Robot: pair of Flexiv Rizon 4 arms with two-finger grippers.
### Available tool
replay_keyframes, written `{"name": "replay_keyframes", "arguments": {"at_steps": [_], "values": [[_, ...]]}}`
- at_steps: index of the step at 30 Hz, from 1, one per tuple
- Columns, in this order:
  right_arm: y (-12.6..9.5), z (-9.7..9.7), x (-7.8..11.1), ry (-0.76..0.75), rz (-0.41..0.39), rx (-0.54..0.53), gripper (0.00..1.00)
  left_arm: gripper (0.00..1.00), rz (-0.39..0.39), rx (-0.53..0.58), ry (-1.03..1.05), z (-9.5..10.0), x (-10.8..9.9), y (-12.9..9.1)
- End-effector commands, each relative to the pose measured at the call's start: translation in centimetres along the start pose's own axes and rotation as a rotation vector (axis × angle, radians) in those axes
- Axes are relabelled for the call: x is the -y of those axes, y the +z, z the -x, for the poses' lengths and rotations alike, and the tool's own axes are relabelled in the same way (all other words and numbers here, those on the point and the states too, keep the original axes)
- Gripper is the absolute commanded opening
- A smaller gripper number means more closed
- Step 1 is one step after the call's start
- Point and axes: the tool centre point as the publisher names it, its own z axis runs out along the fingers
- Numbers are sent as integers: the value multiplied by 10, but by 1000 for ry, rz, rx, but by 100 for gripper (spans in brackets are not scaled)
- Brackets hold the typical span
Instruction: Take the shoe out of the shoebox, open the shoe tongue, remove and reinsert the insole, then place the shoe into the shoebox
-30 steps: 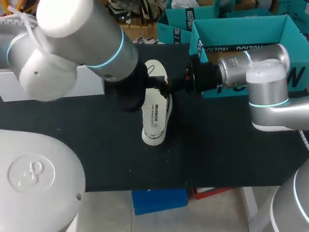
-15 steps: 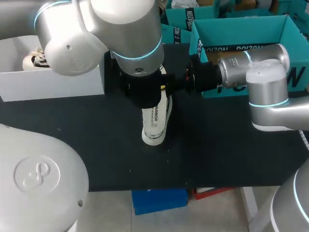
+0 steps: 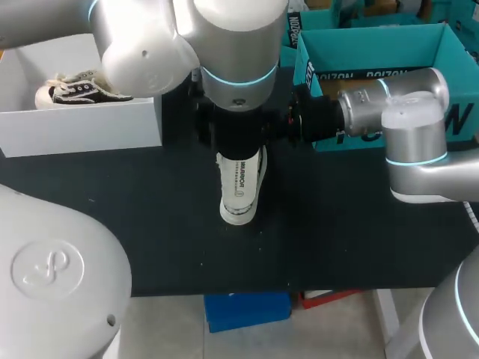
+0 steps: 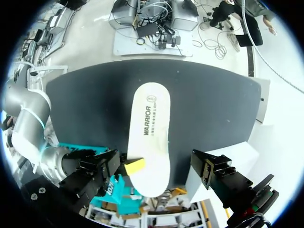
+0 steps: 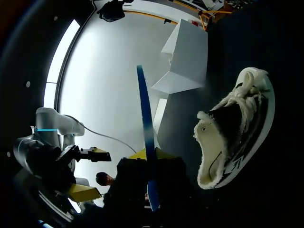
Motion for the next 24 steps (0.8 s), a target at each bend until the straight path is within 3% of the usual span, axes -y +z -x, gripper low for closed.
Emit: {"name": "replay_keyframes", "arguments": {"at_steps": [1,12,24], "values": [[1,1,0,1,0,1,0,100,-1,-5,10,2,-18,4],[1,1,0,1,0,1,0,100,18,4,31,10,-62,13],[1,1,0,1,0,1,0,100,47,-19,33,13,-93,18]]}}
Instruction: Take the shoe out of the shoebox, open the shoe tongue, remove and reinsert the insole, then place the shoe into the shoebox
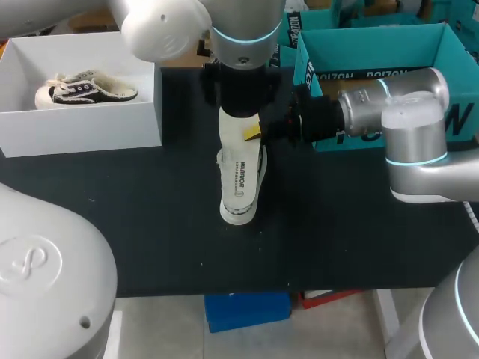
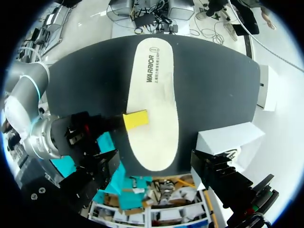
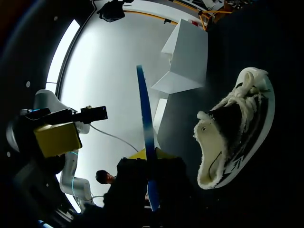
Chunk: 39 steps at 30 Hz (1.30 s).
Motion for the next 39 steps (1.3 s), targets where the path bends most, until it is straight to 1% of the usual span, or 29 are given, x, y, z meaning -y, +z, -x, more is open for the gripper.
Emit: {"name": "replay_keyframes", "arguments": {"at_steps": [1,8,10,12,16,24,33,39], "values": [[1,1,0,1,0,1,0,100,-1,-14,-3,3,-10,2],[1,1,0,1,0,1,0,100,3,-20,-10,3,-17,3],[1,1,0,1,0,1,0,100,2,-20,-14,2,-16,3],[1,1,0,1,0,1,0,100,1,-20,-15,1,-11,1],[1,1,0,1,0,1,0,100,0,-17,-19,-3,3,-5],[1,1,0,1,0,1,0,100,7,-2,-36,-11,40,-15],[1,1,0,1,0,1,0,100,-8,12,-59,-21,77,-18],[1,1,0,1,0,1,0,100,-18,30,-81,-26,95,-20]]}}
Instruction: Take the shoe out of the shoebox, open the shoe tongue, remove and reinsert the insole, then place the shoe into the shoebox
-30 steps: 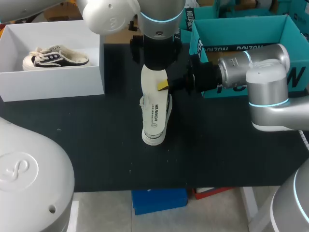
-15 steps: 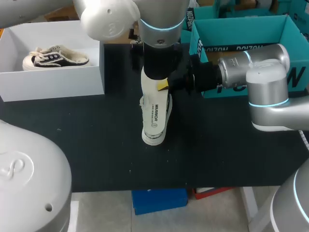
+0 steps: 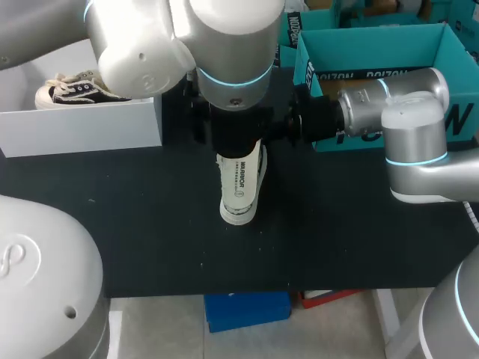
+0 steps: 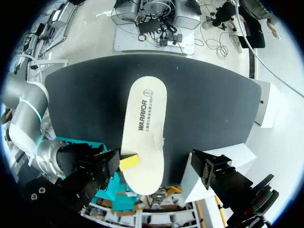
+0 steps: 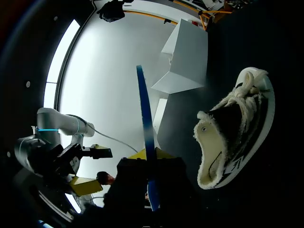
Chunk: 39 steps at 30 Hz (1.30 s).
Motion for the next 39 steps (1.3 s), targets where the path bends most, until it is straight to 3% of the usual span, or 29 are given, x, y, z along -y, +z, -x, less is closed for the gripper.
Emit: {"name": "replay_keyframes", "arguments": {"at_steps": [1,17,25,31,39], "values": [[1,1,0,1,0,1,0,100,11,38,-1,-10,12,0],[1,1,0,1,0,1,0,100,-19,116,11,-12,54,-2],[1,1,0,1,0,1,0,100,-50,142,31,-11,64,2],[1,1,0,1,0,1,0,100,-64,137,41,-11,53,7],[1,1,0,1,0,1,0,100,-30,136,85,-3,12,12]]}}
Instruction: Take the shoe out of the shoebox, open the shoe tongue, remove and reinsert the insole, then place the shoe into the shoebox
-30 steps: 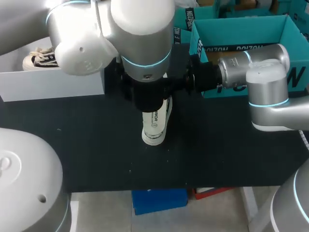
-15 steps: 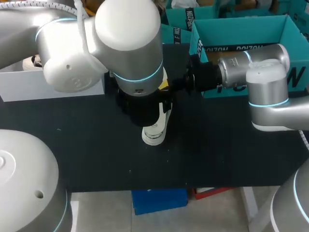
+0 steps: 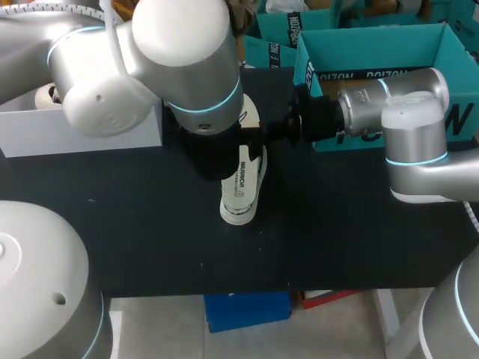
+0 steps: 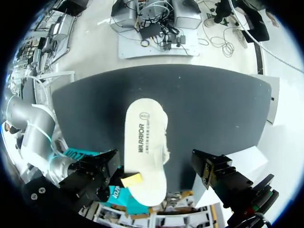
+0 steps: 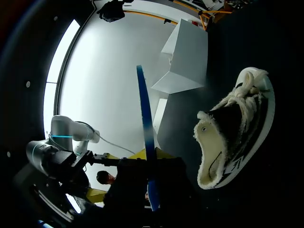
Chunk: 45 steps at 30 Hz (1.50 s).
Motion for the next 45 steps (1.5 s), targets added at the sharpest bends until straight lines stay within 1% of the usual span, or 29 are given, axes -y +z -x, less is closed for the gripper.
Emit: {"name": "replay_keyframes", "arguments": {"at_steps": [1,4,5,13,15,22,28,35,39,42,45], "values": [[1,1,0,1,0,1,0,100,-13,2,13,3,-22,6],[1,1,0,1,0,1,0,100,-5,2,15,6,-41,8],[1,1,0,1,0,1,0,100,4,-14,9,7,-46,9],[1,1,0,1,0,1,0,100,20,6,7,12,-87,13],[1,1,0,1,0,1,0,100,5,33,2,13,-95,14],[1,1,0,1,0,1,0,100,17,11,-10,10,-126,24],[1,1,0,1,0,1,0,100,26,-4,-14,10,-143,30],[1,1,0,1,0,1,0,100,33,10,-35,8,-153,34],[1,1,0,1,0,1,0,100,33,89,-41,7,-150,26],[1,1,0,1,0,1,0,100,16,239,-65,0,-144,18],[1,1,0,1,0,1,0,100,0,394,-108,-11,-134,11]]}}
